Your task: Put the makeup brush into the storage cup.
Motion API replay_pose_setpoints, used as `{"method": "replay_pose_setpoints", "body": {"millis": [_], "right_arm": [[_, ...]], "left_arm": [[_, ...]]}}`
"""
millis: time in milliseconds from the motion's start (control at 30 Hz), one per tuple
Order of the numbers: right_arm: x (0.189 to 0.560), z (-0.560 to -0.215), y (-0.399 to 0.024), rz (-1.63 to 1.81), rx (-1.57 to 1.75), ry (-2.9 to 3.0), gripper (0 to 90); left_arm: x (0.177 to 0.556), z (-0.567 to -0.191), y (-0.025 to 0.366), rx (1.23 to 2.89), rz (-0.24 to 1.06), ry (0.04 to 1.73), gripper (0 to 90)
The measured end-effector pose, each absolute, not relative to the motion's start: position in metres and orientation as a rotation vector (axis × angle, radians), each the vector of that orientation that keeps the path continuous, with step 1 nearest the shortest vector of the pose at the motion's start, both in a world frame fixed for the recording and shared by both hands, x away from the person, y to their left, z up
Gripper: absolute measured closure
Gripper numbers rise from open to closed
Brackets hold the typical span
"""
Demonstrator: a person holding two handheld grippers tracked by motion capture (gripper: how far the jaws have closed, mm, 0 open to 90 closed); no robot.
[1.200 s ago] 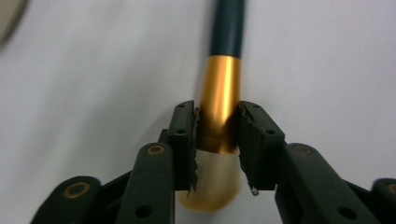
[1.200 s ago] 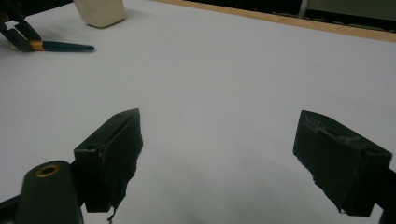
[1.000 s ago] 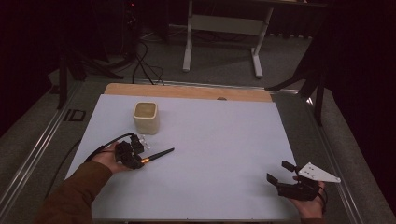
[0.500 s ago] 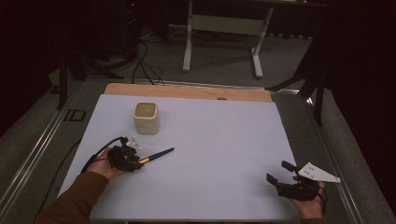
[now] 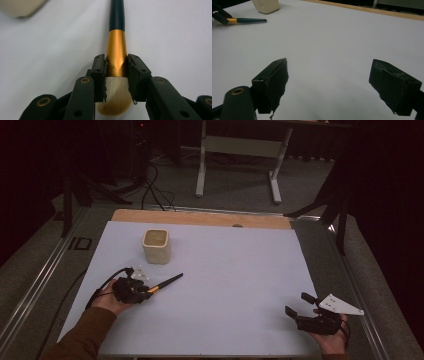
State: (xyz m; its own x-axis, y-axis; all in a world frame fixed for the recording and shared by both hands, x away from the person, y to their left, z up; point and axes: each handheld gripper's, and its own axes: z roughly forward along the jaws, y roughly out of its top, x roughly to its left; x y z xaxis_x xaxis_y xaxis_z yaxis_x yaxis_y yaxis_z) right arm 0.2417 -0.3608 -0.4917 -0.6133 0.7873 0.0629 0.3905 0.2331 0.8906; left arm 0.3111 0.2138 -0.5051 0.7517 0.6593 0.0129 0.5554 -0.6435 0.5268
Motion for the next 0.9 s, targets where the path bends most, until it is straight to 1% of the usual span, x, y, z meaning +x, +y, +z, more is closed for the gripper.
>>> {"method": "replay_pose_setpoints", "body": {"millis": [300, 900], "right_arm": [[0.241, -0.491, -0.361, 1.348, 1.084, 2.109, 15.0], [0.241, -0.491, -0.361, 1.347, 1.084, 2.109, 15.0]], "left_arm": [[0.310, -0.482, 0.217, 2.398, 0.317, 0.908, 69.7], [0.308, -0.455, 0.218, 2.389, 0.349, 0.880, 69.7]]}}
